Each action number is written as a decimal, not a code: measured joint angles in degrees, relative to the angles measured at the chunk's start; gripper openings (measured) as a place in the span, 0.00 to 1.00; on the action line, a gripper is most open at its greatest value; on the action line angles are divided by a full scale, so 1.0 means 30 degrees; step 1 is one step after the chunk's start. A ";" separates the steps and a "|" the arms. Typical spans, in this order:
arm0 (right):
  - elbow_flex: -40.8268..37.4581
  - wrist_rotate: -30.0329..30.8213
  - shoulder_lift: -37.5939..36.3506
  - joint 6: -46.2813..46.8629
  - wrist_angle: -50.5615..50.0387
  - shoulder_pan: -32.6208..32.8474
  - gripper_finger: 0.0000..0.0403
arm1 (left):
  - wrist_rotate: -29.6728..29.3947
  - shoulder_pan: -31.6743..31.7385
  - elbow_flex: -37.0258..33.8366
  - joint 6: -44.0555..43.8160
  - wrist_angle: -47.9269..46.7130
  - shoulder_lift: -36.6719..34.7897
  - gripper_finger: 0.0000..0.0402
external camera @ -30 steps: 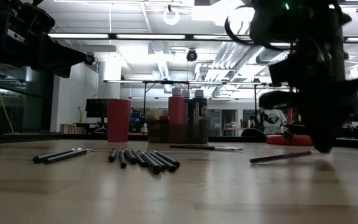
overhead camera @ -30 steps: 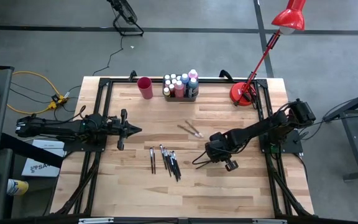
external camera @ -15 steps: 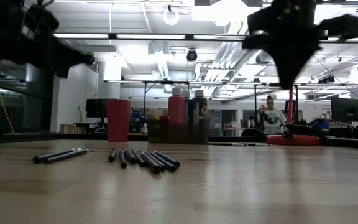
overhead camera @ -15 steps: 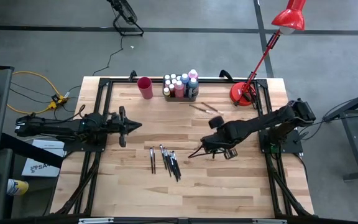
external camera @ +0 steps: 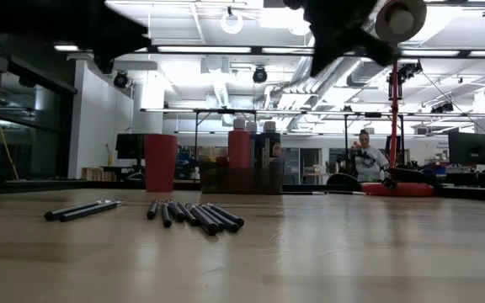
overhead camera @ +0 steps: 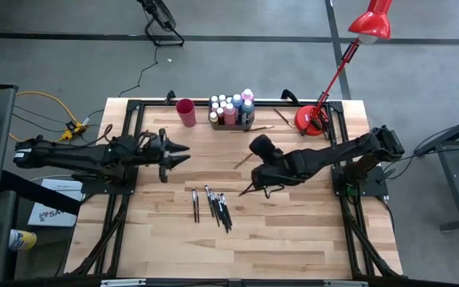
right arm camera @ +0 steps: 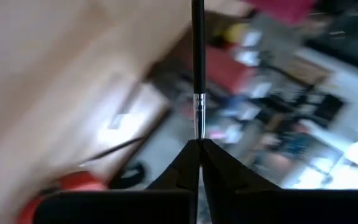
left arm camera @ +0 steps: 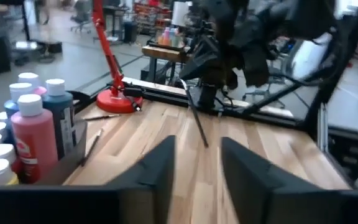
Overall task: Pick & Place Paint Supplies
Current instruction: Put the black paint brush into the pink cup
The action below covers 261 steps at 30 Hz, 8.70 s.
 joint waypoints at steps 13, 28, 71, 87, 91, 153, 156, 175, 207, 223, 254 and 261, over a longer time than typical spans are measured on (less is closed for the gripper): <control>0.0000 0.0878 0.0000 -1.2218 1.3198 -0.0989 0.01 | 0.4192 0.2413 0.6548 -0.3301 -0.3248 0.6983 0.70; 0.0000 -0.1531 0.0000 -1.5628 1.7206 -0.0855 0.01 | 0.9649 0.4248 0.9055 -0.5204 -0.3074 1.0288 0.70; 0.0000 -0.4391 0.0000 -1.5719 1.7656 -0.0977 0.01 | 0.9827 0.4233 1.0092 -0.6383 -0.1871 1.2138 0.02; 0.0000 -0.1609 -0.0002 -0.5334 1.8389 -0.1002 0.32 | 0.8164 0.4270 1.0085 -0.2215 -0.1856 1.2127 0.01; 0.0000 0.0988 -0.0207 -0.1359 1.8119 -0.1227 0.45 | 0.6101 0.4696 1.0075 0.1033 -0.1754 1.1530 0.01; 0.0000 0.5477 -0.0834 1.0749 1.4475 -0.2502 0.56 | 0.6412 1.7260 0.2078 0.0204 2.1596 1.9421 0.23; -0.0007 0.4931 -0.1255 1.3479 1.3648 -0.2901 0.56 | 0.6968 1.7260 0.2078 0.0179 2.2500 1.9148 0.24; -0.0004 -0.7215 -0.2007 2.6245 -0.2430 -1.2277 0.56 | 1.1195 1.7251 0.2078 -0.0860 2.2568 1.6050 0.24; -0.2091 -1.5219 0.4316 1.9929 0.0892 -1.8893 0.56 | 1.2576 1.7252 0.2071 -0.1832 2.2419 1.5853 0.24; -0.2025 -1.6145 0.6601 1.9561 0.0877 -1.9659 0.56 | 1.3047 1.7252 0.2070 -0.1898 2.1978 1.5853 0.24; -0.2033 -1.6605 0.7318 1.6015 0.0671 -2.1032 0.25 | 1.3033 1.7252 0.2077 -0.2335 2.1523 1.5853 0.24; -0.2055 -1.6284 0.7322 1.6145 0.0851 -2.0573 0.20 | 1.3033 1.7252 0.2077 -0.2349 2.1523 1.5853 0.24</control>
